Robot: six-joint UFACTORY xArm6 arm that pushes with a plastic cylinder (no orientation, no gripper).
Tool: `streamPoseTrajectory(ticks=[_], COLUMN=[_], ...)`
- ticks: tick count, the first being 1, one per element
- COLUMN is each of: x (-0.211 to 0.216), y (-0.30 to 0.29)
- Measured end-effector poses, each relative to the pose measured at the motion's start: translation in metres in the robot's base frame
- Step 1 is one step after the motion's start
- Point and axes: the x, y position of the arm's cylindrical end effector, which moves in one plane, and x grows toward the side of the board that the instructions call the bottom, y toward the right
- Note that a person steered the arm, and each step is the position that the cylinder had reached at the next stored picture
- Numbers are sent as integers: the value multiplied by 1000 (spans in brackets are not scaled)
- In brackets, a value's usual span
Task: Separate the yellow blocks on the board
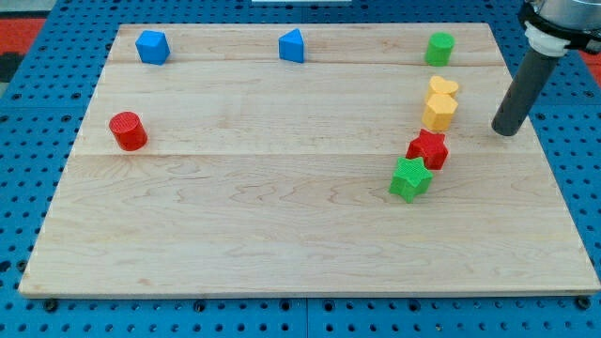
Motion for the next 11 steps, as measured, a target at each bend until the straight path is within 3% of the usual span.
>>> streamPoseTrajectory(ticks=[3, 6, 7, 8, 10, 11], x=[-28, -44, -60, -32, 35, 8], y=[-18, -132, -69, -86, -231, -223])
